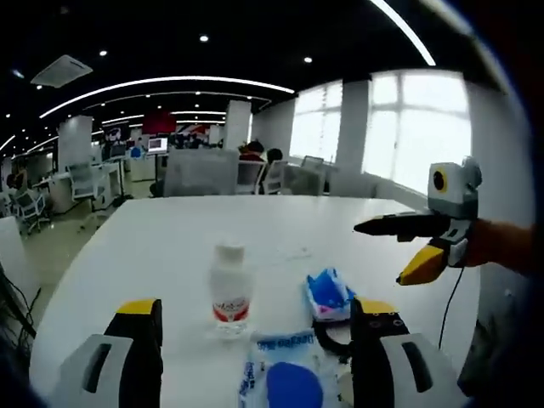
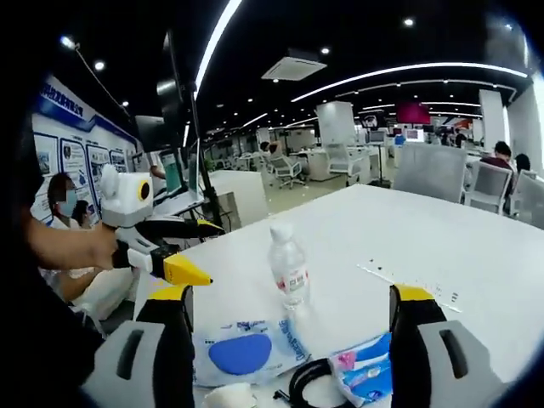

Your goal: Arrange the tabletop items into an orderly group along one side of the table until the central work area is clear of visible clutter.

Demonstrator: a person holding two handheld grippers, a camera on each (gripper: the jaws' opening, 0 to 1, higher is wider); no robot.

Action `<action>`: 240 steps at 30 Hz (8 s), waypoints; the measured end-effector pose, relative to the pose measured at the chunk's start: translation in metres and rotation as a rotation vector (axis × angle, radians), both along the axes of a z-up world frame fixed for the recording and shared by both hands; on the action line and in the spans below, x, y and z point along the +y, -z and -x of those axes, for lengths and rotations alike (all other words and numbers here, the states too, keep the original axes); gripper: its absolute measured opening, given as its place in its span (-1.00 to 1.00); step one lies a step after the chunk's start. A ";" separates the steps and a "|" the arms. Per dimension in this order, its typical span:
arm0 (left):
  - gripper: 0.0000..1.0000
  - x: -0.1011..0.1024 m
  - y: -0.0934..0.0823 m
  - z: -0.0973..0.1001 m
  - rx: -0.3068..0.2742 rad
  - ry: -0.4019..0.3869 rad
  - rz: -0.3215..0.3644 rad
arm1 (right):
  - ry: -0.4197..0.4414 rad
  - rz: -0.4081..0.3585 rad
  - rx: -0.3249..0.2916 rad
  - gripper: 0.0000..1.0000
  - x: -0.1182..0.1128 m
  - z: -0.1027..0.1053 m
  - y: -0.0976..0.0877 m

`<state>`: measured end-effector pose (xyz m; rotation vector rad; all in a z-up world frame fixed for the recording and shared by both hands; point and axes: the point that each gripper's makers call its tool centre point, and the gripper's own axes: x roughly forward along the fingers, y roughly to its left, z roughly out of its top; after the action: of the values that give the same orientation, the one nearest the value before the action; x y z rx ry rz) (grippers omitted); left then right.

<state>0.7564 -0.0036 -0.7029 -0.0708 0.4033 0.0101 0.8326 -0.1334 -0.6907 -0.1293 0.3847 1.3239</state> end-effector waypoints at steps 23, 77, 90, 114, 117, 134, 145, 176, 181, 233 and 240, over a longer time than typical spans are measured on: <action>1.00 -0.054 0.000 0.067 -0.003 0.237 0.019 | 0.274 0.057 -0.025 0.99 -0.149 0.052 0.016; 0.36 -0.101 0.053 0.085 0.192 0.333 0.165 | 0.314 0.203 0.055 0.96 -0.190 0.070 0.059; -0.08 -0.146 0.079 0.070 0.232 0.411 0.284 | 0.306 0.193 0.059 0.94 -0.183 0.078 0.063; -0.66 -0.162 0.126 0.052 0.339 0.459 0.419 | 0.324 0.189 0.087 0.88 -0.197 0.091 0.075; -0.76 -0.164 0.129 0.052 0.356 0.457 0.440 | 0.330 0.194 0.090 0.88 -0.201 0.091 0.078; -1.00 -0.168 0.100 0.049 0.325 0.538 0.434 | 0.334 0.169 0.088 0.90 -0.200 0.081 0.071; -1.00 -0.163 0.061 0.040 0.270 0.624 0.295 | 0.361 0.144 0.073 0.89 -0.199 0.075 0.060; -1.00 -0.110 0.025 -0.019 0.336 0.687 -0.078 | 0.418 0.150 0.037 0.99 -0.210 0.070 0.045; -1.00 -0.102 0.024 -0.028 0.356 0.709 -0.155 | 0.427 0.130 0.040 0.98 -0.211 0.072 0.044; -1.00 -0.041 0.106 -0.078 0.924 0.936 -0.818 | 0.489 0.171 0.059 0.92 -0.225 0.083 0.055; -1.00 -0.043 0.115 -0.079 0.909 0.945 -0.801 | 0.485 0.192 0.063 0.92 -0.226 0.085 0.059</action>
<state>0.8353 -0.0466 -0.8181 0.9529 1.2781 -0.7485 0.7481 -0.3589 -0.7497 -0.1435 0.5578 0.8128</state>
